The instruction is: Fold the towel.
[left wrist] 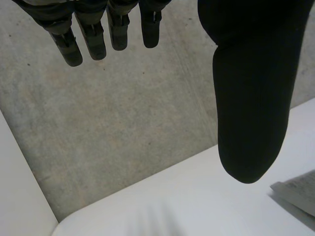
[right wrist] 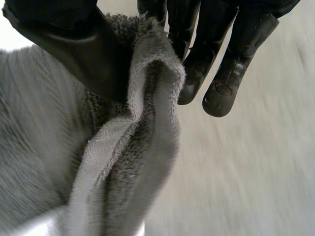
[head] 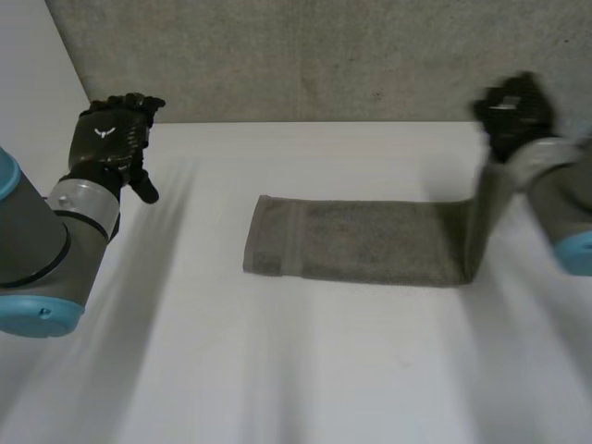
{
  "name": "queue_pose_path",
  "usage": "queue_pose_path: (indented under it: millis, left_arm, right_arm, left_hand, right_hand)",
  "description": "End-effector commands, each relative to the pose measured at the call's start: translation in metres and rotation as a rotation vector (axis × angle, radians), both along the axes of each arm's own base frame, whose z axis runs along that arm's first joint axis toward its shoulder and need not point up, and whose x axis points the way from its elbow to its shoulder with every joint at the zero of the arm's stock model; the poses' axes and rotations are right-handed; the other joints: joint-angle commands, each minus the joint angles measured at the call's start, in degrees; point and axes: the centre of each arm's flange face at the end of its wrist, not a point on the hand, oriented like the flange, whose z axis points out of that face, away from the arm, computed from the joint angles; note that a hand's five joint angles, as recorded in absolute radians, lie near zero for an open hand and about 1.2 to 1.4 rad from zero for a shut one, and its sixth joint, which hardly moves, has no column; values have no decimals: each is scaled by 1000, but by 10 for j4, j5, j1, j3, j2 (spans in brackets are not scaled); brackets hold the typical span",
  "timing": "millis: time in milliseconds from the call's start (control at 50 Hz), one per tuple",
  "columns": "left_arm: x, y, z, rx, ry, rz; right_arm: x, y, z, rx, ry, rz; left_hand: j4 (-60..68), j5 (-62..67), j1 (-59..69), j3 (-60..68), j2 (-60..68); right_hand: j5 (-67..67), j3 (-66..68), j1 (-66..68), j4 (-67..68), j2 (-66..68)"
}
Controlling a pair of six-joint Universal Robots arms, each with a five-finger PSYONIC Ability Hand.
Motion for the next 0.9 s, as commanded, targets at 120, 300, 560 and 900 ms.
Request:
queue_pose_path:
  millis: [120,300,560,900]
  left_arm:
    - [1,-4,1,-5,3,7]
    - [-6,-9,-14,26,-6,-7]
    - [-23,-15,-17,18,-2,-43]
    - [-74,1,-26,50,95,-181]
  right_arm:
    - [165,117,-91,-14,205,544]
    - [183,133,-120,-18,267,620]
    - [190,139,-123,6,222,700]
    - [109,88,-64,282,-218,443]
  left_hand:
    - [4,-16,3,5,5]
    - [4,-16,3,5,5]
    - [4,-16,3,5,5]
    - [4,-16,3,5,5]
  right_hand:
    - [42,35,47,35,45]
    - [42,35,47,35,45]
    - [42,35,47,35,45]
    - [-658,-665,-653,-665,-655]
